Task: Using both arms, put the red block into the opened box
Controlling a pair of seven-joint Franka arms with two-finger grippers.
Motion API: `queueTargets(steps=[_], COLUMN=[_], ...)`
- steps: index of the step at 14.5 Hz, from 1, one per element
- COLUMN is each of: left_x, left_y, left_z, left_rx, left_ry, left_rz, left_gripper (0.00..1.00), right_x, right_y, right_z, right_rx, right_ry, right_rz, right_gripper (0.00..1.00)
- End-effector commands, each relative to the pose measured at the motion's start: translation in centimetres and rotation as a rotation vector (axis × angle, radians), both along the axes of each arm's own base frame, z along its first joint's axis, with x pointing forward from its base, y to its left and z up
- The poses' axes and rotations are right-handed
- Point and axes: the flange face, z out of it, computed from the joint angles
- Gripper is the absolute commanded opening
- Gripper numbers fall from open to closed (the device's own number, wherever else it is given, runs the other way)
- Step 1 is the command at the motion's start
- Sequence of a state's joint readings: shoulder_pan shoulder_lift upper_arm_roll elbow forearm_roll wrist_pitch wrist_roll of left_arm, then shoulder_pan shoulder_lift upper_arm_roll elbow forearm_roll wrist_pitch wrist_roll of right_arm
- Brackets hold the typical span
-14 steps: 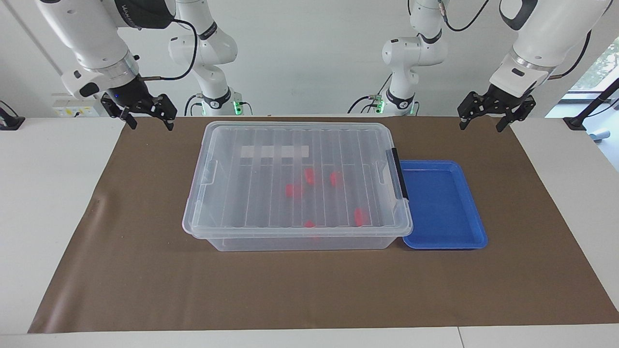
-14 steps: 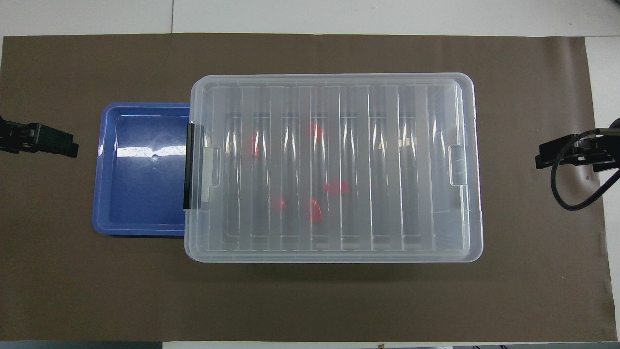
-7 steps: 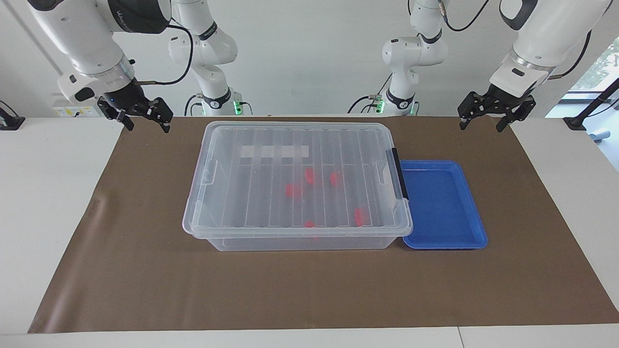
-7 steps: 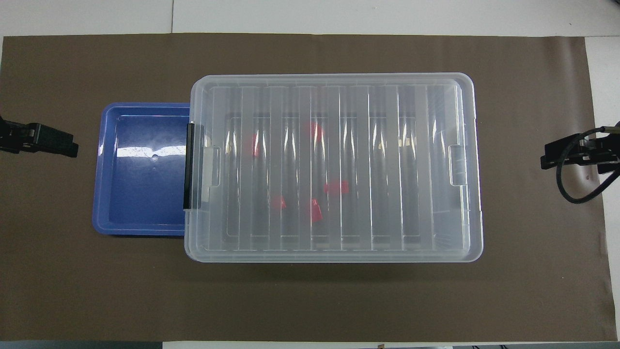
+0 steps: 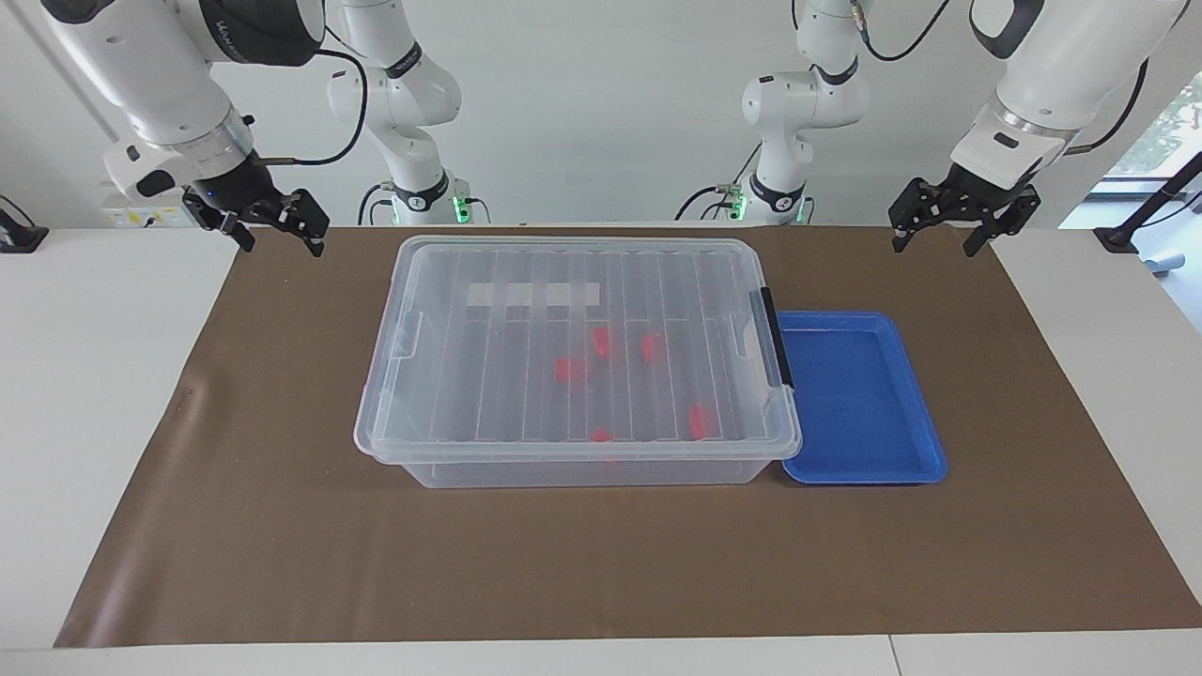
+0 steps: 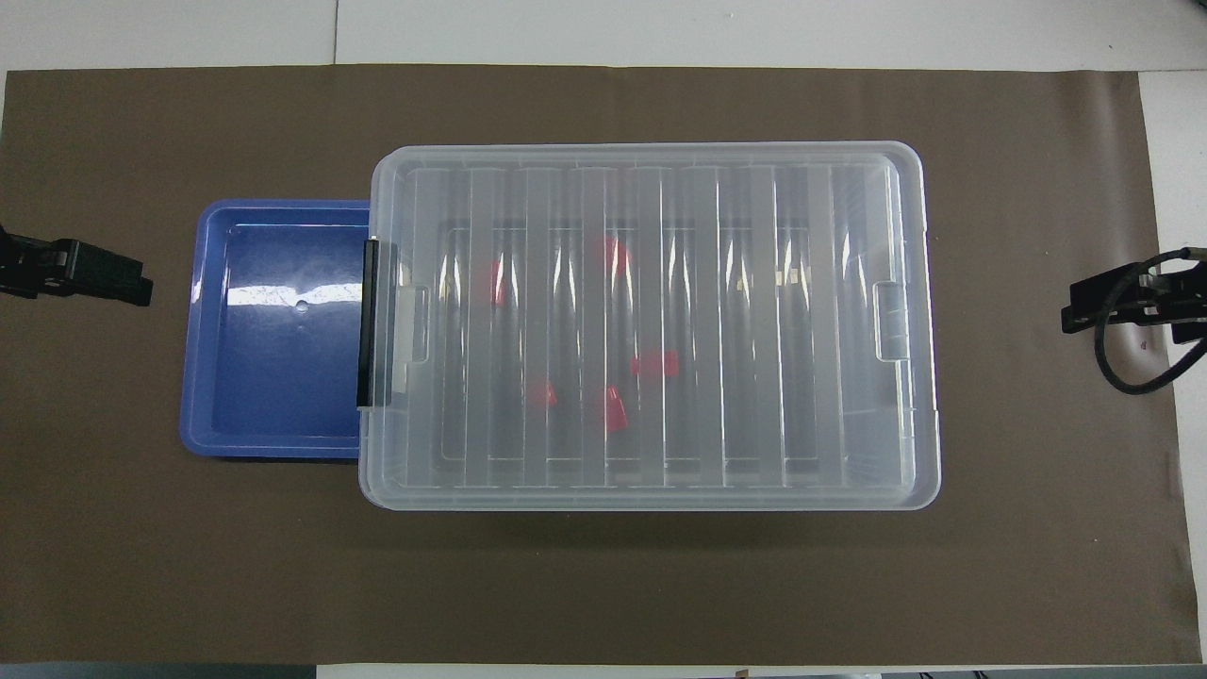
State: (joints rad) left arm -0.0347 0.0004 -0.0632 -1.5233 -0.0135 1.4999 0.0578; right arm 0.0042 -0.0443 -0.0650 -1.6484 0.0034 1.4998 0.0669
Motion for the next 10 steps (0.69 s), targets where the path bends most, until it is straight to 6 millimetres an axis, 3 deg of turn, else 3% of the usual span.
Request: queueTargets(steps=[1,6,7,10], left_x=[-0.3,-0.3,-0.3,-0.3], left_y=[0.2,0.2,0.2,0.2], left_z=[-0.2,-0.2,-0.2,-0.2], left_rx=[-0.011,-0.011,-0.011,-0.011], left_ry=[-0.006,-0.006,-0.006,-0.006], left_rz=[0.008,0.008,0.008,0.008], left_gripper=[1.0,1.0,1.0,1.0], right_x=[-0.4,-0.1,0.6,0.5], right_y=[-0.5,-0.3,-0.1,-1.2], right_z=[0.0,-0.3,-1.5,-0.8], right_rx=[-0.012,-0.012,-0.011,-0.003], right_ry=[0.001,0.011,0.037,0.013], right_rz=[0.005,0.01,0.013,-0.009], right_gripper=[1.0,1.0,1.0,1.0])
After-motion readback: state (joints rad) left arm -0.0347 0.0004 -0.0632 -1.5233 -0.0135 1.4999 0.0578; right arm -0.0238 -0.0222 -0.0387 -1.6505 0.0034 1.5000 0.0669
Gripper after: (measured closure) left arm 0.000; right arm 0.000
